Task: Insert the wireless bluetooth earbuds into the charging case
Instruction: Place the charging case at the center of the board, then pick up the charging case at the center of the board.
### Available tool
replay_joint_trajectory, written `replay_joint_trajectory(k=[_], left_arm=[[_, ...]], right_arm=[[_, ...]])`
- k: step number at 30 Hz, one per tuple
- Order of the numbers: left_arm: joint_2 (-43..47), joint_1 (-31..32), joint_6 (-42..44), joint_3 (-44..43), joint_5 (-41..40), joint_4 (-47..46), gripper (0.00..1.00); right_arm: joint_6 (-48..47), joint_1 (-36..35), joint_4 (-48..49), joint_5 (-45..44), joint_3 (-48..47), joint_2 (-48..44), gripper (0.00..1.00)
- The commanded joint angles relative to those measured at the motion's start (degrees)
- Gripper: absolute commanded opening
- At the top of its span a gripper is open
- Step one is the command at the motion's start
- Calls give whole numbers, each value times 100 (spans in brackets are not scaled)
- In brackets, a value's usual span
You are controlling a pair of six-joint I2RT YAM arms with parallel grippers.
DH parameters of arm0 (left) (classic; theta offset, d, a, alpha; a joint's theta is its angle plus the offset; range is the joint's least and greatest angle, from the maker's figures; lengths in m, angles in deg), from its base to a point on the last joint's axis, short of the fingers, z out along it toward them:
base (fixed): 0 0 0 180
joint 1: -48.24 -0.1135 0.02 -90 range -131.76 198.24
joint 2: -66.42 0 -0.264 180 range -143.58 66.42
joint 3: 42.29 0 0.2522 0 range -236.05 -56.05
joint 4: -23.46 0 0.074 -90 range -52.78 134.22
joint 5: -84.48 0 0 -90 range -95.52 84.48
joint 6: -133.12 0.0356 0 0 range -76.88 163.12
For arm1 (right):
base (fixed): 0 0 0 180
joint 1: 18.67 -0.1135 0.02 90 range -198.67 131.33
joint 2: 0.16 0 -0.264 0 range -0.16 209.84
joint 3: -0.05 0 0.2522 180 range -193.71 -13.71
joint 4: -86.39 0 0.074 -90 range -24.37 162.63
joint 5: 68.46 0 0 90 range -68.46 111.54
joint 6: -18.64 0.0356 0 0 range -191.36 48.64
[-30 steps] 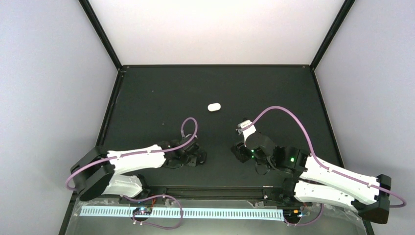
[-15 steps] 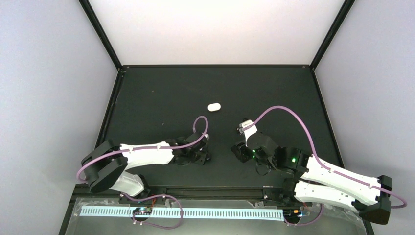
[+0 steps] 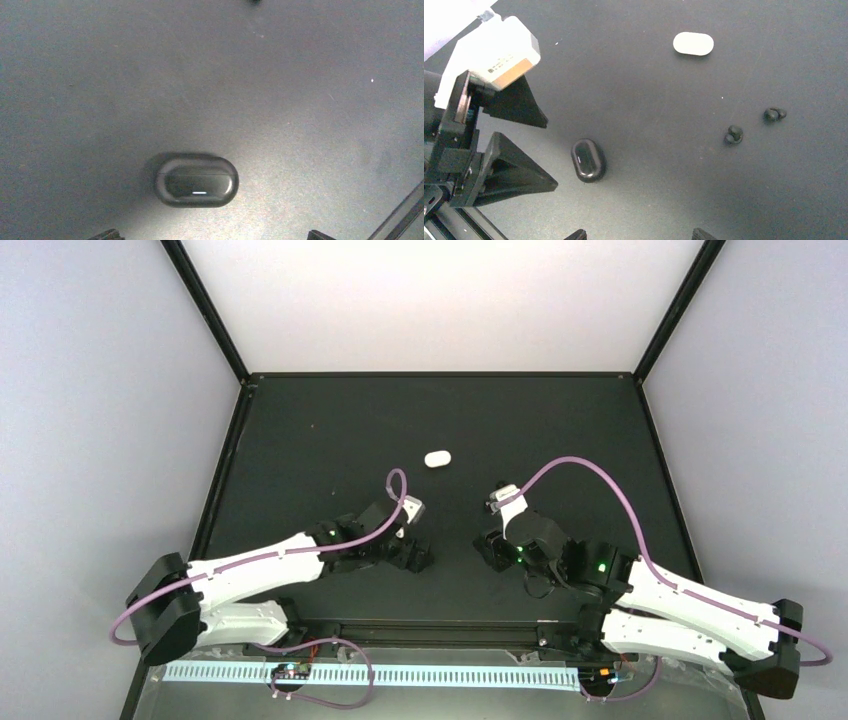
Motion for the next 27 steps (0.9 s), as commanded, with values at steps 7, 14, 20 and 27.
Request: replay_joint_trajectory(k=[7, 14, 20, 27], left_arm=[[-930, -205, 1178, -809, 47, 832, 99], [-1677, -221, 987, -1153, 57, 699, 99], [-2156, -219, 753, -1201, 33, 589, 97], [-2504, -222, 364, -1296, -14, 457, 88]], right_arm=[[-174, 25, -329, -386, -449, -317, 54], [-161, 24, -481, -455, -559, -405, 54], [-178, 28, -473, -477, -587, -391, 54], [-186, 30, -478, -503, -628, -381, 54]])
